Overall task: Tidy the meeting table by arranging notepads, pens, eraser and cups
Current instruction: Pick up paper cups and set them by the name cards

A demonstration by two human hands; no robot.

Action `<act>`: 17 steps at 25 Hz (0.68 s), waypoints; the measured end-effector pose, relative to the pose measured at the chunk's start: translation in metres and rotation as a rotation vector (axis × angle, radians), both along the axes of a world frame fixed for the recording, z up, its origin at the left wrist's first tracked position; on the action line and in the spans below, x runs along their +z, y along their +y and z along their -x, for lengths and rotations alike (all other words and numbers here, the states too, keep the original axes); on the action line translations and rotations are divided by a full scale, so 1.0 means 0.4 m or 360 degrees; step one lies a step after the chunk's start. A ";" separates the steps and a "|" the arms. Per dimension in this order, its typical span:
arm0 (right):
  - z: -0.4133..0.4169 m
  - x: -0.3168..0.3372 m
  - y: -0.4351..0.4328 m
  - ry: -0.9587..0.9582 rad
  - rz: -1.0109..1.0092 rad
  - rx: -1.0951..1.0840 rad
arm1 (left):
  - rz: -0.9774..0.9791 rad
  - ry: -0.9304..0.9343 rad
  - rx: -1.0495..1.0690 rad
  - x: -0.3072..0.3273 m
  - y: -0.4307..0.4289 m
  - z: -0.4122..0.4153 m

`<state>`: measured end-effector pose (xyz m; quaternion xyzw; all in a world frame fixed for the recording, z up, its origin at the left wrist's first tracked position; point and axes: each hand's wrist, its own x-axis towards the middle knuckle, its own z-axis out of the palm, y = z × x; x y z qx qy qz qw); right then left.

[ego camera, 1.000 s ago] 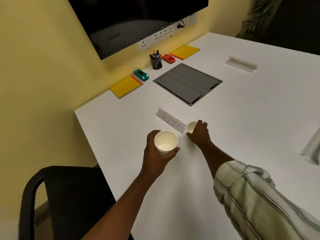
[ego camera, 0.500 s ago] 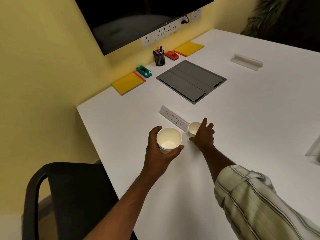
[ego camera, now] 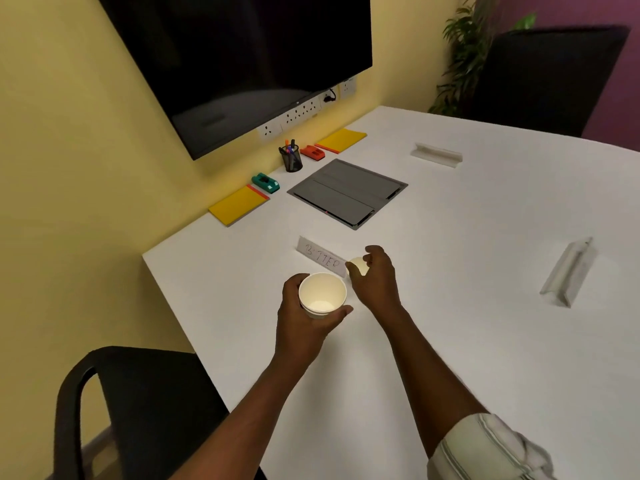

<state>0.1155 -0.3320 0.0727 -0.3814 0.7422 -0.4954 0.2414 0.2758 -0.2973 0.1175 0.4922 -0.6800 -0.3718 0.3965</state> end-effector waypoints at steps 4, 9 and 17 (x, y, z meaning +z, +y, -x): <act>-0.048 0.113 0.126 -0.0233 0.0179 0.0111 | 0.0052 0.0010 -0.0028 0.030 0.081 -0.003; -0.139 0.247 0.351 -0.0202 0.0294 0.0350 | 0.0109 0.0083 -0.0140 0.089 0.211 -0.039; -0.325 0.351 0.702 0.0379 0.0182 0.0286 | 0.0042 0.0264 -0.0474 0.165 0.445 -0.173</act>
